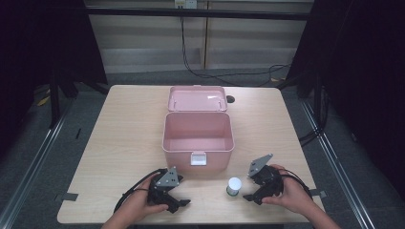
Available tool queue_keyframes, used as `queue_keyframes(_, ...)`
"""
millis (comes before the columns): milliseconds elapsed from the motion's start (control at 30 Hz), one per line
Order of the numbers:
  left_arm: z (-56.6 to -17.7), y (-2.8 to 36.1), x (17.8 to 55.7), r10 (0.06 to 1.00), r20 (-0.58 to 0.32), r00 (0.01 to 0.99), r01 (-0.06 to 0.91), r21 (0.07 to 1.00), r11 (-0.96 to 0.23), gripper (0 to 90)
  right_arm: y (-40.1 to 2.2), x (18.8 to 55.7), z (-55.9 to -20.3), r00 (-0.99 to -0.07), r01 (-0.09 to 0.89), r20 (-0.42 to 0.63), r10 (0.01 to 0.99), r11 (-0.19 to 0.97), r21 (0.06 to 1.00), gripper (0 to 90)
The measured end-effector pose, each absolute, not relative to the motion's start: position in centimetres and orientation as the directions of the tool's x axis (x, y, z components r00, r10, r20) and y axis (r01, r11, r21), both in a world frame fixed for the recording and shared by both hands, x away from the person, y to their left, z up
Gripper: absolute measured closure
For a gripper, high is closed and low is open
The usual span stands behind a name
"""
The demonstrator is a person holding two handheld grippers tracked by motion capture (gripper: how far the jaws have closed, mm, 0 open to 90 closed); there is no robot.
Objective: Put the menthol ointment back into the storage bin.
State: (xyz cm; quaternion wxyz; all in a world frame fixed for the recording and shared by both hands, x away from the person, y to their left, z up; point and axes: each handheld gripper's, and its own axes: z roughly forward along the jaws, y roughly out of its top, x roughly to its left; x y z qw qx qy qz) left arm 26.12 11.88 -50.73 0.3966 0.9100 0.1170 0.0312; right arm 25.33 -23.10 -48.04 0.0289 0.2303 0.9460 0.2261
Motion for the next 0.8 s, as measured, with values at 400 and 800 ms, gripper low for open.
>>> queue_keyframes(400,-50.7,11.9,26.1,0.240,-0.037,0.970,0.190,0.728,-0.659,15.4,-20.0,26.1,-45.9,-0.928,0.367,0.062,0.367,0.874,0.319,25.2)
queue_keyframes(800,-50.7,11.9,26.1,0.241,-0.037,0.970,0.191,0.728,-0.658,15.4,-18.2,26.7,-44.6,-0.944,0.328,0.076,0.320,0.905,0.272,34.6)
